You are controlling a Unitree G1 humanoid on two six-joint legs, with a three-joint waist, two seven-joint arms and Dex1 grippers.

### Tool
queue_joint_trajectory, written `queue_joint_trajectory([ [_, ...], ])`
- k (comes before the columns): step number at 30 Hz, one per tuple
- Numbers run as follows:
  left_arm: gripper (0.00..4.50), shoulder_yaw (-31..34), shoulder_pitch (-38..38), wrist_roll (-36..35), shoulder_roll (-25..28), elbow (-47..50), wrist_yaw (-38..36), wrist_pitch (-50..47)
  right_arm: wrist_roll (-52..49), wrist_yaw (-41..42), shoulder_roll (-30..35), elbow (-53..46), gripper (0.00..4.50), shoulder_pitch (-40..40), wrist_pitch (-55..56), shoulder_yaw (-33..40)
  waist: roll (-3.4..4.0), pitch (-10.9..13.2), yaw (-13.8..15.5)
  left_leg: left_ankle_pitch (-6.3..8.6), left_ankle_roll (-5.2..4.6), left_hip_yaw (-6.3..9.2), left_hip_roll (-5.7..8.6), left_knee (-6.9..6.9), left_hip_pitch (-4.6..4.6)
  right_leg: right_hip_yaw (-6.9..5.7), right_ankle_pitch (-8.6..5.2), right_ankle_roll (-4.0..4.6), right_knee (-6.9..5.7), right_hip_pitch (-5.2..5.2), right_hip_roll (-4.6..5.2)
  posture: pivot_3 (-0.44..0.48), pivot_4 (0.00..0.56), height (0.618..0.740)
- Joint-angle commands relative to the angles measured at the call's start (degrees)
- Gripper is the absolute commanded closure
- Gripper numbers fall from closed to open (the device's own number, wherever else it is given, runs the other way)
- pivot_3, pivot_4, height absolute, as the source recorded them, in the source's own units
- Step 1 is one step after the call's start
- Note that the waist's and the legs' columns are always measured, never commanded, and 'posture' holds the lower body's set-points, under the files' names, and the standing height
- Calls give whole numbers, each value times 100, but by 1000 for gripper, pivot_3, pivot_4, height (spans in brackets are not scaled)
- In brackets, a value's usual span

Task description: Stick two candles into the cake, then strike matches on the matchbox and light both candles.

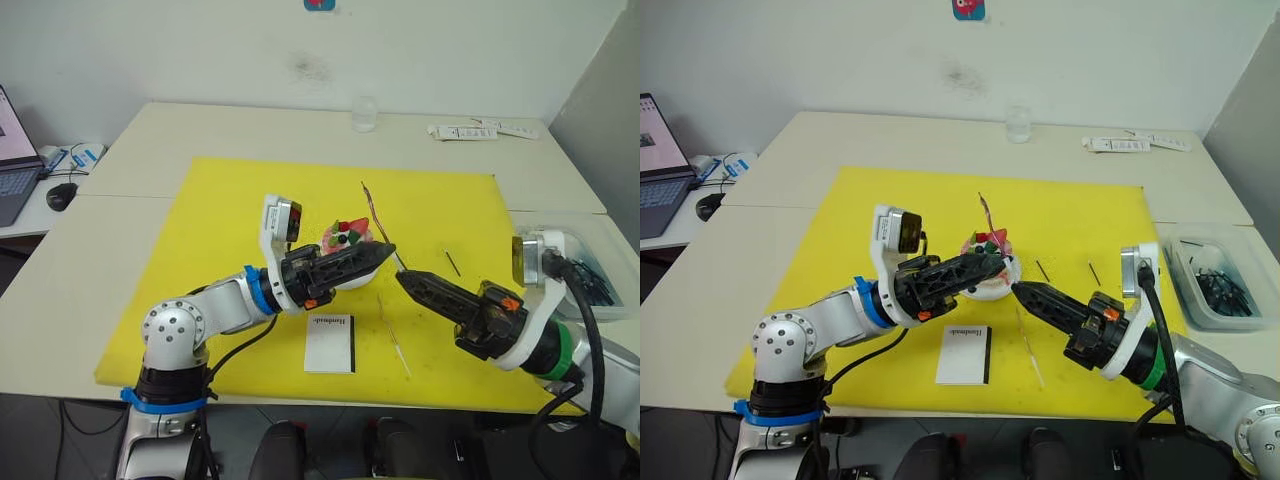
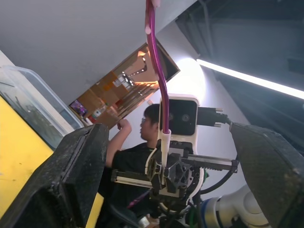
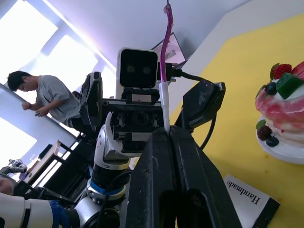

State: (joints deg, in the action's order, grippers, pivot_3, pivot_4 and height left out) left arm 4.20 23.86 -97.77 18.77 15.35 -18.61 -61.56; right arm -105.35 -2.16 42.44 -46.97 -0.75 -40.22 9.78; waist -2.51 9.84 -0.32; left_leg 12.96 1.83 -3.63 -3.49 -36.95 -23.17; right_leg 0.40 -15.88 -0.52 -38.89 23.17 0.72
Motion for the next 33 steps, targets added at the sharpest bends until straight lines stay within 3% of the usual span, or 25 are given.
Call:
queue_joint_trajectory([
  [1,901,-43,-27,-320,-1,134,109,144,-223,-21,89,-207,4500,-18,220,-19,0,0,1,0,0,0,0,0,0,-1,0,0,0,0,0,0,150,740],
  [12,4370,-239,-43,-401,-3,103,139,234,-231,-35,221,-280,4500,36,391,-188,0,0,4,0,0,2,0,0,-1,-2,0,0,1,0,0,0,150,740],
  [21,4487,-241,-50,-308,42,65,3,269,-193,-89,276,-165,4500,-41,436,-270,0,0,5,0,0,2,0,0,-2,-2,0,0,2,0,0,0,150,740],
  [24,4500,-183,-35,-146,89,79,-54,325,-91,-113,271,-115,3920,-48,467,-247,0,0,5,0,0,2,0,0,-2,-2,0,0,2,0,0,0,150,740],
  [27,4500,-13,107,346,269,199,-118,512,93,45,468,-71,2864,-13,350,-72,0,0,5,0,0,2,1,0,-3,-1,0,1,3,1,0,0,150,740],
  [33,4500,423,445,1720,1112,253,-561,1025,1981,956,1395,-190,645,-219,-40,103,1,1,7,0,0,2,0,3,-4,-4,-1,2,6,4,-3,0,150,740],
])
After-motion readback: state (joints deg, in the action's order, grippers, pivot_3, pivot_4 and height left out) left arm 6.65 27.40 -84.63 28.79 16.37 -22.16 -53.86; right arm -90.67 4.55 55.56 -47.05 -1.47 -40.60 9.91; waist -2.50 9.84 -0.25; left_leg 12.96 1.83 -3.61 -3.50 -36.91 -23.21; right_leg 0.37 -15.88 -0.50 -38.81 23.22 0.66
